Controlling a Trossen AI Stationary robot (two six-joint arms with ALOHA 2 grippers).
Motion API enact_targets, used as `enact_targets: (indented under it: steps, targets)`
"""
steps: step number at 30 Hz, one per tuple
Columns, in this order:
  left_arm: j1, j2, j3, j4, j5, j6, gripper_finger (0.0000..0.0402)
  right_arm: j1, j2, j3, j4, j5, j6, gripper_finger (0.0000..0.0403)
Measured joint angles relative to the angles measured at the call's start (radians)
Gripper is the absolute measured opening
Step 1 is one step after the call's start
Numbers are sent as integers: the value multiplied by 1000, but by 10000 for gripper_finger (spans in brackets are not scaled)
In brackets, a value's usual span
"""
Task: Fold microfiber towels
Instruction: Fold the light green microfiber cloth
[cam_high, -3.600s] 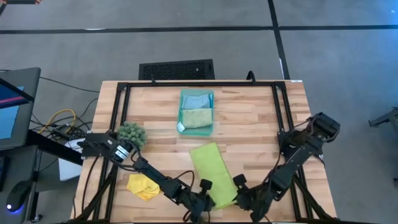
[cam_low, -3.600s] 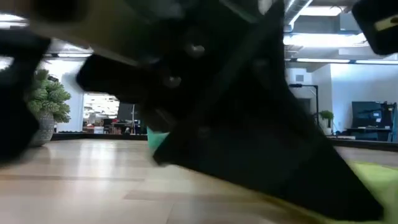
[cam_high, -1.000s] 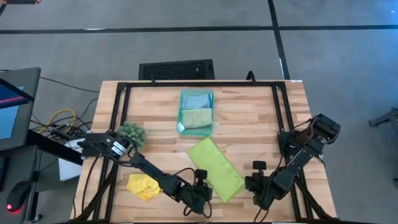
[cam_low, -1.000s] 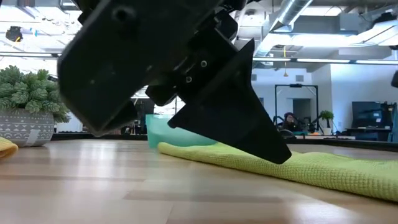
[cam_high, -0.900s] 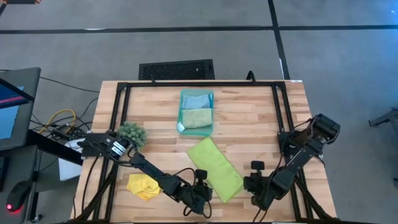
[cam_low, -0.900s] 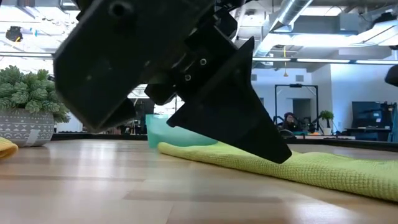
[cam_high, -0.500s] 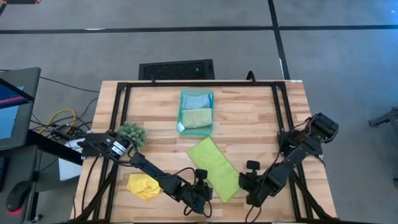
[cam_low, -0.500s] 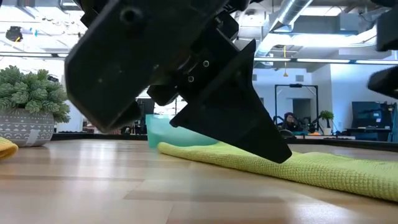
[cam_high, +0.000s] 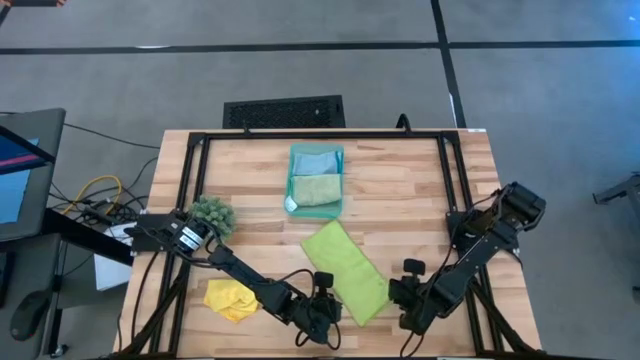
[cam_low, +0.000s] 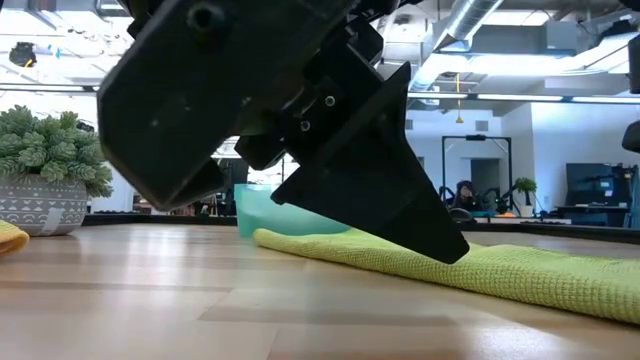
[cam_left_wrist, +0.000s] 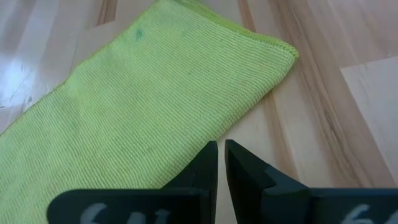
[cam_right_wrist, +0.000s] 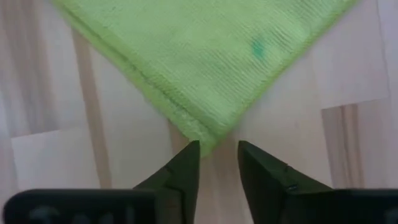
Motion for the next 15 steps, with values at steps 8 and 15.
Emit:
enact_targets:
  steps: [8, 15]
  targets:
    - [0, 0, 0, -3, 0, -3, 23, -14, 0, 0, 36, 21, -53, 171]
    - [0, 0, 0, -4, 0, -3, 23, -41, 3, 0, 36, 23, -80, 125]
